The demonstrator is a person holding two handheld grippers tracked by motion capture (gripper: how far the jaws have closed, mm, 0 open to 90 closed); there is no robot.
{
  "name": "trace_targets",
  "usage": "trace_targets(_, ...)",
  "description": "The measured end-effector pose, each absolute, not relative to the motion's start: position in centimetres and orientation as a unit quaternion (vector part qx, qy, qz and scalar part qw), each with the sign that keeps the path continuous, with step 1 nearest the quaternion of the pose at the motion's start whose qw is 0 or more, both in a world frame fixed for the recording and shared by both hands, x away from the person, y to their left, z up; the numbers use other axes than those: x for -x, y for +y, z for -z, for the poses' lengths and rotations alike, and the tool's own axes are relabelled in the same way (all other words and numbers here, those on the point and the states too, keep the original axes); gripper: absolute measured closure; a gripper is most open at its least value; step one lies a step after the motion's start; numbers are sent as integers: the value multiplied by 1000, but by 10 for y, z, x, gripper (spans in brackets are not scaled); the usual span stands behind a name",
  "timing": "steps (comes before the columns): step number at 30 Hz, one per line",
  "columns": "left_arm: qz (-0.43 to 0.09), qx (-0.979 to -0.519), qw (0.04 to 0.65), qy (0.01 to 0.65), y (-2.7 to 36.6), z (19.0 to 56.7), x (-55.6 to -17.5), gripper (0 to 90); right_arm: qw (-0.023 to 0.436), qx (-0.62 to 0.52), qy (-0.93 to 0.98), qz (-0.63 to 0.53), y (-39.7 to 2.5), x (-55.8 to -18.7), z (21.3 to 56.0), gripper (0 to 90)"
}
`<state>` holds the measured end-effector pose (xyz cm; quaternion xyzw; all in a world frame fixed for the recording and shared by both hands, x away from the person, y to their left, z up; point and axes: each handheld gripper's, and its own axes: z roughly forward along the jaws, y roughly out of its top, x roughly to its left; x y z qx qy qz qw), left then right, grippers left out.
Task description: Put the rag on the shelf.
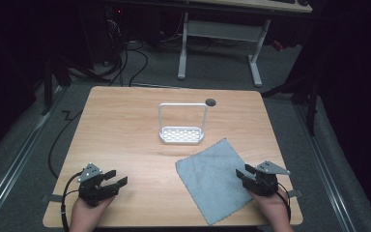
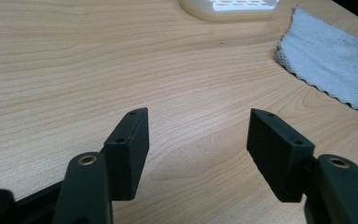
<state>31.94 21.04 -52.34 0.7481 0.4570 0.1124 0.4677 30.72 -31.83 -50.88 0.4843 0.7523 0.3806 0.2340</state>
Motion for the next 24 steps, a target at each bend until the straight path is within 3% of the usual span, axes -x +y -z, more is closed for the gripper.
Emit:
trace_targets(13,-125,-757,456,450,207,524,-319,384,228,-478,757,-382,-316,-309,513,521)
trace_targets(16,-122,-757,457,451,207,524,-320,383,218,-472,763,-384,-311,-307,513,596)
trace_targets(18,-119,-757,456,452,207,525,-320,383,203,-460,775,-382,-307,-304,511,704)
trace_targets(19,-120,-758,456,451,205,525,-321,382,188,-453,781,-386,-301,-299,509,803)
trace_targets(20,-120,-758,456,451,205,525,-321,382,188,-453,781,-386,-301,-299,509,803)
trace_targets(22,-118,-760,454,450,204,525,-321,384,169,-439,797,-380,-294,-295,512,900)
trace_targets(24,-118,-760,455,449,204,525,-320,391,163,-439,801,-373,-292,-295,514,900)
